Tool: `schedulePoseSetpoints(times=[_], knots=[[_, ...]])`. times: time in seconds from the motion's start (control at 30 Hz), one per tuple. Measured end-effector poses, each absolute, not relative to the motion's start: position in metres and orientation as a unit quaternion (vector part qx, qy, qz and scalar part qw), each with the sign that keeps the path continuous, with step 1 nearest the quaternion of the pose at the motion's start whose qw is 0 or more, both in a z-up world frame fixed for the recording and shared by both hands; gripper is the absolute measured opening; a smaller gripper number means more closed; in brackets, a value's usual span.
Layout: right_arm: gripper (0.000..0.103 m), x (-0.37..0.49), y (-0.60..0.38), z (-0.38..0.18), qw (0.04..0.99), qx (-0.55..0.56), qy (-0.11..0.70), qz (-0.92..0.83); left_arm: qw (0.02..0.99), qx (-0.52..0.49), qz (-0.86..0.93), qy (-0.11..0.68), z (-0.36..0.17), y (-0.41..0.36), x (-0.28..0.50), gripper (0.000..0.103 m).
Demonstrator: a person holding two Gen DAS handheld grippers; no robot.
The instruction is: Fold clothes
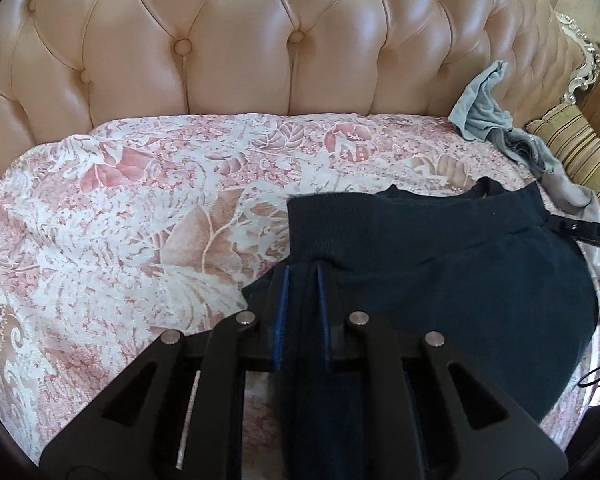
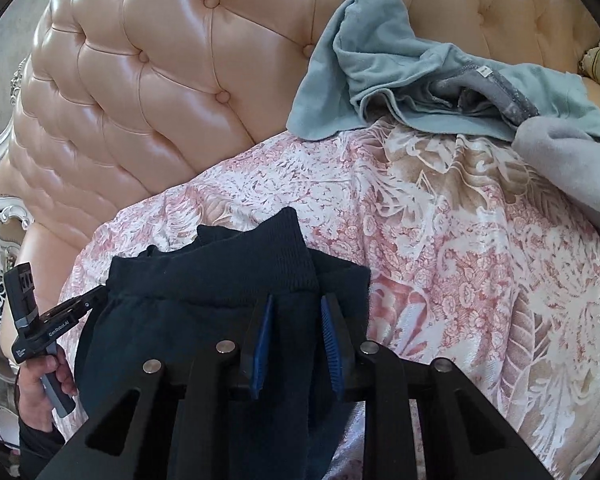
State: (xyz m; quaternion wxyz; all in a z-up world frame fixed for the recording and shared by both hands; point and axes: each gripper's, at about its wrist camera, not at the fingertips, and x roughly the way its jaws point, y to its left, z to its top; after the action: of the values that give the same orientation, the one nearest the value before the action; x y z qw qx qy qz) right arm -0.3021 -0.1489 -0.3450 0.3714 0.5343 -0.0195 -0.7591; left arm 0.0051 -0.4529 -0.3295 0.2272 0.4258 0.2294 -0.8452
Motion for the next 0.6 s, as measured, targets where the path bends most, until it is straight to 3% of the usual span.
schedulePoseSetpoints(times=[0.6], knots=[[0.024, -0.3023, -0.1495, -0.3473, 0.371, 0.535, -0.021, -0.759, 0.278, 0.433, -0.84, 0.173, -0.3221, -0.4475, 0.0037, 0.014]])
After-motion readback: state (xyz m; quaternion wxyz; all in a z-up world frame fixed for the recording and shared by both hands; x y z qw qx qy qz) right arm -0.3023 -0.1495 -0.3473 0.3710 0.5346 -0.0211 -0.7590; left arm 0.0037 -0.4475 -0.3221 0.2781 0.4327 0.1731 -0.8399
